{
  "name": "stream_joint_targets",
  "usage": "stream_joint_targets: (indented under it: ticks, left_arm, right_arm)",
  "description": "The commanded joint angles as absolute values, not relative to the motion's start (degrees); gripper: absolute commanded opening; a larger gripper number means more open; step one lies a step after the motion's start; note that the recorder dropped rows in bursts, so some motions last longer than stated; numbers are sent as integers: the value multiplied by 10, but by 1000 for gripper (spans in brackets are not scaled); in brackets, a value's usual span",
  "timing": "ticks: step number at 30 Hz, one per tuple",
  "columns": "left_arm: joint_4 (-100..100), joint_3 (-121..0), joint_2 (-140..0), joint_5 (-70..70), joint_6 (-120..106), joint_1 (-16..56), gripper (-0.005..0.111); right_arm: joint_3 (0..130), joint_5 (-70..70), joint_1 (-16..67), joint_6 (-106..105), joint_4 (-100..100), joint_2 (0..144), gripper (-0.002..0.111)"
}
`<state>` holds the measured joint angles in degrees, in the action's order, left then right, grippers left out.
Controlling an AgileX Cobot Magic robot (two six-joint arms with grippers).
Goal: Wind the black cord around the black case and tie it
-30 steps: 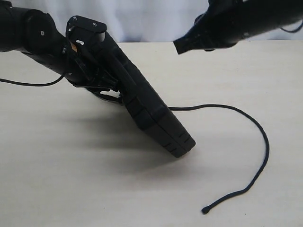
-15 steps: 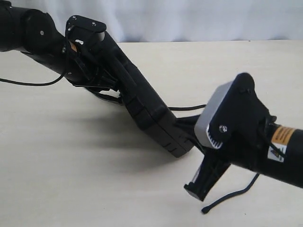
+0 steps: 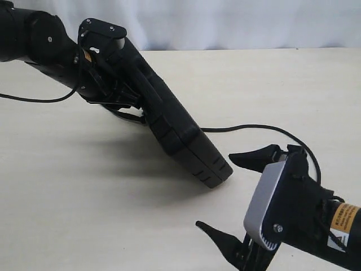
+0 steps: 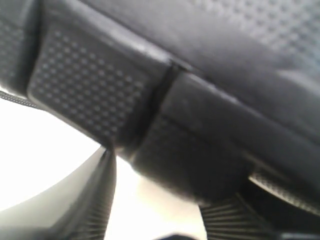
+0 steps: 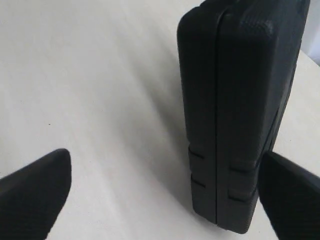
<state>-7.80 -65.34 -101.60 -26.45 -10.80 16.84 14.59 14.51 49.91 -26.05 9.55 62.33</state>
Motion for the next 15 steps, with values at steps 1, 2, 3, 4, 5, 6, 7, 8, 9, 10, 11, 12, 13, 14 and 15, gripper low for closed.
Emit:
stream_joint_targets:
  ticks: [1,2,3,4,5,6,7,8,9,10,11,12,13,14,15]
  left_arm:
    - [-87,-654,-1014,-253,-107,173,47]
    - [-87,-654,-1014,-257,-107,173,47]
    - [-87,-654,-1014,-260,-107,173,47]
    - [-87,-654,-1014,-262,-107,173,47]
    - [-87,-654,-1014,-263,-107,173,47]
    - [-87,-654,-1014,-263,-107,173,47]
    - [-87,-654,-1014,-263,-107,173,47]
    - [-87,-654,-1014,-263,-107,173,47]
    - [-87,-654,-1014,-262,-107,173,47]
    - [-87,-654,-1014,-262,-107,173,47]
    - [-87,-654,-1014,-262,-107,173,47]
    - [-87,-654,-1014,-262,-107,173,47]
    - [-87,-654,-1014,-262,-107,173,47]
    - [-87,-654,-1014,-262,-107,173,47]
    - [-87,-654,-1014,-261,-107,173,47]
  right_arm:
    - [141,214,501,-266,143,655,98]
    - [141,237,501,-266,157,669,98]
    - [141,256,501,-268,160,678,98]
    - [141,269,501,-268,160,691,98]
    - [141,281,501,-270,160,704,98]
    - [141,297,501,-274,160,716,98]
    - [141,321,501,-274,160,731,98]
    - [141,343,501,-274,160,747,98]
    - [141,374,501,-274,160,765,98]
    - [141,408,501,-272,158,780,98]
    - [141,435,501,-269,148,799,98]
    - [141,461,501,-268,146,819,98]
    - [141,483,501,-268,146,836,98]
    - [141,507,501,-268,146,856,98]
    - [144,529,501,-268,146,877,98]
